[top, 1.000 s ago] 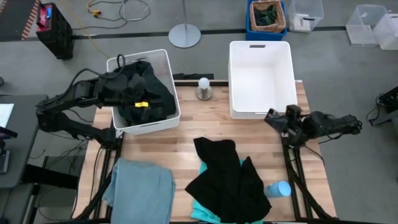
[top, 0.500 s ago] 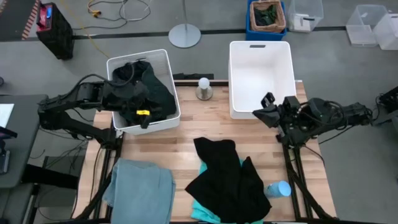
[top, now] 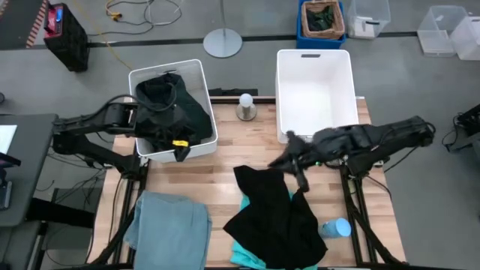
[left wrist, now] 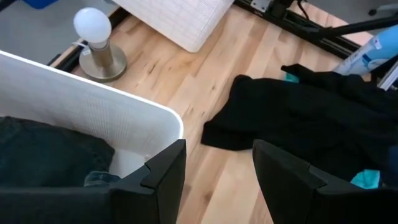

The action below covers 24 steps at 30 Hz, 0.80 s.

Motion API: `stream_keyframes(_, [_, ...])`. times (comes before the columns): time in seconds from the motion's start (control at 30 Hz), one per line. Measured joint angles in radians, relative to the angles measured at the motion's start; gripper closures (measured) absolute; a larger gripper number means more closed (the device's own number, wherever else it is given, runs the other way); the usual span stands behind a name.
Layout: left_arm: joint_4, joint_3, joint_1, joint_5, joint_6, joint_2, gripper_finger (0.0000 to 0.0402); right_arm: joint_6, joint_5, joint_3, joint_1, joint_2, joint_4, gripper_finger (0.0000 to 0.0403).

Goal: Sort clothes
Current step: Put the black shirt into the left white laundry bin

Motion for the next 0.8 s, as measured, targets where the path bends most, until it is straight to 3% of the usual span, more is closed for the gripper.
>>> stream_keyframes(0.2, [0.001,0.0,-0.001,-0.022,0.008,-0.008,0.0221,0.155,-0.053,0.164,0.054,0.164,-0.244,0.025])
stream_keyframes(0.4, [0.001,0.0,-0.001,-0.027,0.008,-0.008,0.0221,0.235,-0.052,0.215,0.118,0.299,-0.41,0.0184])
stream_keyframes(0.8, [0.002,0.0,-0.001,-0.035,0.056,-0.009,0.0221,0.289,-0.04,0.215,0.188,0.485,-0.568,0.0175])
